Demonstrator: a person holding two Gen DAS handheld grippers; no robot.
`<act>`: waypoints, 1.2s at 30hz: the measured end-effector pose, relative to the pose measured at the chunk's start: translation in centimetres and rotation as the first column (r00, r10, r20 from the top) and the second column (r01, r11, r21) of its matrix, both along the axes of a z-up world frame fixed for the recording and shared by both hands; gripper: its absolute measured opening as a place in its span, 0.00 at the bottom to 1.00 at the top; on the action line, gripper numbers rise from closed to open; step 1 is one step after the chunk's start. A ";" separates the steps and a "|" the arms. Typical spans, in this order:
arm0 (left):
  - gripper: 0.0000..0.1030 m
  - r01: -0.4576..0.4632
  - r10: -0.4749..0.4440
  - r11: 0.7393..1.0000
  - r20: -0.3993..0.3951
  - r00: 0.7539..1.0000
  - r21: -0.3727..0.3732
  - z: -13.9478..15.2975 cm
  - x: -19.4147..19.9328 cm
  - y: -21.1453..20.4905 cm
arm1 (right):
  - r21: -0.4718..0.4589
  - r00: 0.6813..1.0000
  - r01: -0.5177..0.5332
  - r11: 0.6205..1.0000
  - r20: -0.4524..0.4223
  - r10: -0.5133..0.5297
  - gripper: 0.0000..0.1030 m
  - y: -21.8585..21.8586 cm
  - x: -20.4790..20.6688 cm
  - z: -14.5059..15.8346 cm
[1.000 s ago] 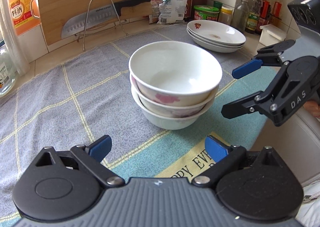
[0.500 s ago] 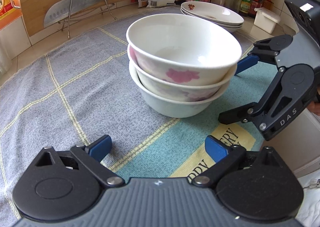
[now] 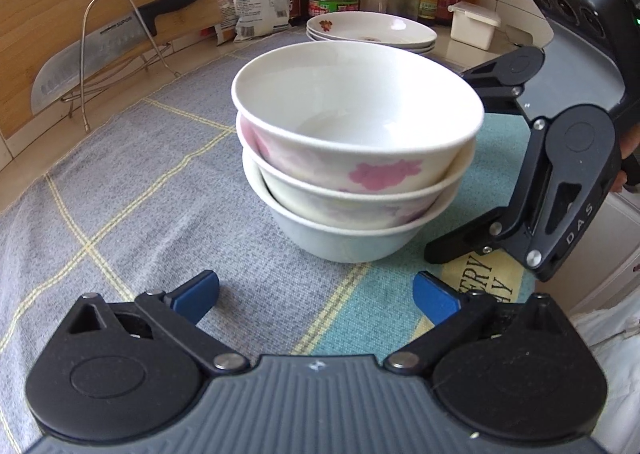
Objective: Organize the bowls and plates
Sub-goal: 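Grasp the bowl stack rim with the right gripper while the left gripper grips the opposite rim, then carry the bowl stack with both grippers toward the floral plate stack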
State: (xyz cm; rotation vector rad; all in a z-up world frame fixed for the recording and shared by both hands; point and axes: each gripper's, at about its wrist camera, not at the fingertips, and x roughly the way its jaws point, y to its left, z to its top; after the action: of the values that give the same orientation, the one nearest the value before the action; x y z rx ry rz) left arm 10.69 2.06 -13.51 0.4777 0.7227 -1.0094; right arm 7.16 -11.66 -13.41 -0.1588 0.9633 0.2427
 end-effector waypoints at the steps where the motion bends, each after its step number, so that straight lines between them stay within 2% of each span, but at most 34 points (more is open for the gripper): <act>1: 0.98 0.011 -0.011 1.000 -0.001 1.000 -0.003 0.0 0.1 0.0 | 0.002 1.000 -0.012 1.000 0.000 0.012 1.00 0.0 0.1 0.0; 4: 0.97 0.052 -0.052 0.998 -0.004 0.999 -0.018 0.1 0.5 -0.1 | -0.001 0.997 -0.078 0.997 0.007 0.078 1.00 0.1 0.3 0.2; 8: 0.94 0.109 -0.109 0.994 0.030 0.994 -0.005 0.5 0.7 -0.1 | -0.003 0.981 -0.194 0.981 0.017 0.194 0.99 0.0 1.0 0.9; 13: 0.91 0.183 -0.185 0.982 0.053 0.981 0.036 1.3 0.7 -0.6 | -0.035 0.931 -0.363 0.931 0.019 0.364 0.97 -0.5 2.1 2.1; 20: 0.85 0.236 -0.237 0.971 0.030 0.971 0.034 2.1 1.1 -1.4 | -0.013 0.861 -0.508 0.861 -0.001 0.508 0.89 -1.1 3.2 3.3; 25: 0.80 0.263 -0.264 0.964 0.009 0.964 0.041 1.9 1.6 -1.6 | -0.005 0.829 -0.559 0.829 -0.013 0.559 0.86 -0.9 3.5 3.7; 36: 0.80 0.310 -0.310 0.950 -0.018 0.951 0.040 1.7 1.8 -2.3 | 0.024 0.814 -0.580 0.814 -0.030 0.580 0.85 -1.0 3.8 3.9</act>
State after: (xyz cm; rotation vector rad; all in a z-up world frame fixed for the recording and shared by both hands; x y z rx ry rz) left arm 12.50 -0.25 -11.82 0.6366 0.6929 -1.2935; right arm 10.96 -12.64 -9.54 -0.4413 0.9285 0.8223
